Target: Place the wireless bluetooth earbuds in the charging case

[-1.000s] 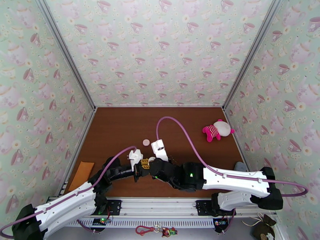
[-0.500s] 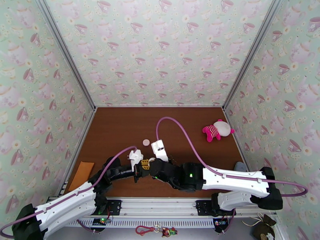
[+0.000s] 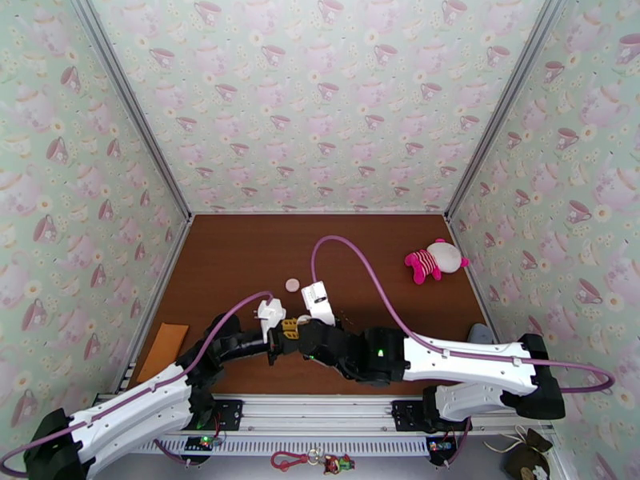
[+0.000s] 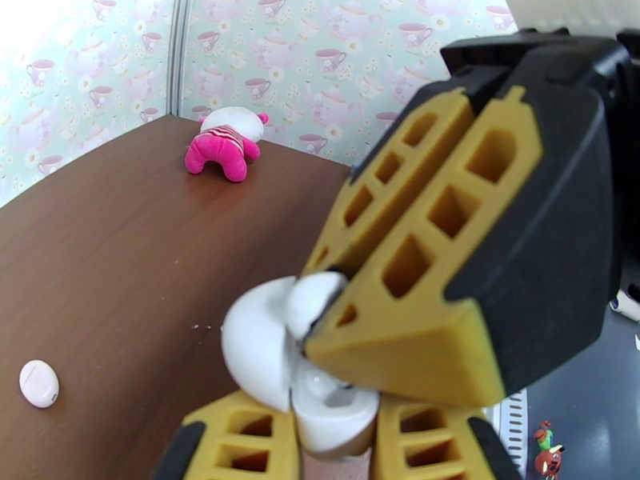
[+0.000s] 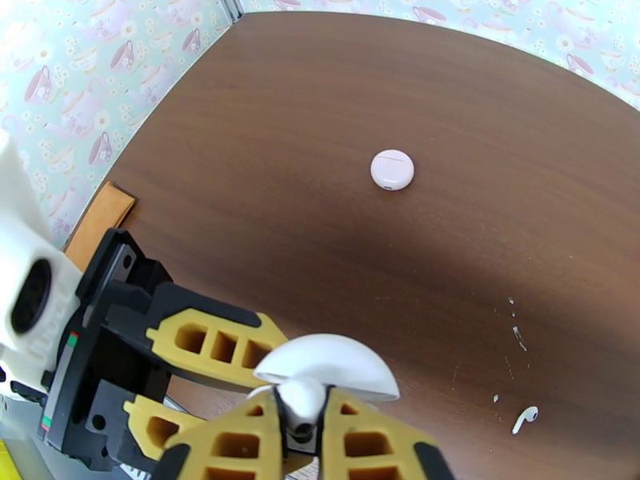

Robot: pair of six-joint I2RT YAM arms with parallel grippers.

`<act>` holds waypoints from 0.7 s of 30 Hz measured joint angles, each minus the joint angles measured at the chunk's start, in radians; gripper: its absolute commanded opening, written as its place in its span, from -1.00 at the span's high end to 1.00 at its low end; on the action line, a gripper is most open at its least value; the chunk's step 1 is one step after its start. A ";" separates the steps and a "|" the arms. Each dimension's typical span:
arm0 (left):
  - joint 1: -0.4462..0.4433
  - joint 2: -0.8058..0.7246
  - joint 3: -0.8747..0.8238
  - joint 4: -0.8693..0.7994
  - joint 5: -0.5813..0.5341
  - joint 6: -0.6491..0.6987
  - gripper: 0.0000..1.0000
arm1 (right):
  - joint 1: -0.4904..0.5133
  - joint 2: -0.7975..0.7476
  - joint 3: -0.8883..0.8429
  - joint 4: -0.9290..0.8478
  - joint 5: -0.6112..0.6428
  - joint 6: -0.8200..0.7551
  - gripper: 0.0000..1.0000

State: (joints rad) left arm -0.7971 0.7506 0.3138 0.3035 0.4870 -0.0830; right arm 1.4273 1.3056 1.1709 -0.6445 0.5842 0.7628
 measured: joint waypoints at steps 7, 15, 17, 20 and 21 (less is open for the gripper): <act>0.000 -0.006 0.000 -0.002 0.000 0.002 1.00 | 0.009 -0.009 -0.008 0.005 0.012 0.003 0.71; 0.000 -0.017 0.000 0.000 0.000 0.004 1.00 | 0.027 -0.042 -0.034 0.031 0.011 0.003 0.70; 0.000 -0.017 0.000 0.000 -0.001 0.004 1.00 | 0.033 -0.045 -0.039 0.034 0.011 0.003 0.69; 0.008 -0.018 0.000 0.003 -0.003 0.004 1.00 | 0.042 -0.045 -0.043 0.034 0.004 0.003 0.69; 0.008 -0.019 0.000 0.002 -0.003 0.004 1.00 | 0.044 -0.045 -0.045 0.034 0.004 0.003 0.70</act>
State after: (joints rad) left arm -0.7887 0.7315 0.3138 0.3054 0.4843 -0.0788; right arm 1.4712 1.2610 1.1263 -0.6106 0.5884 0.7662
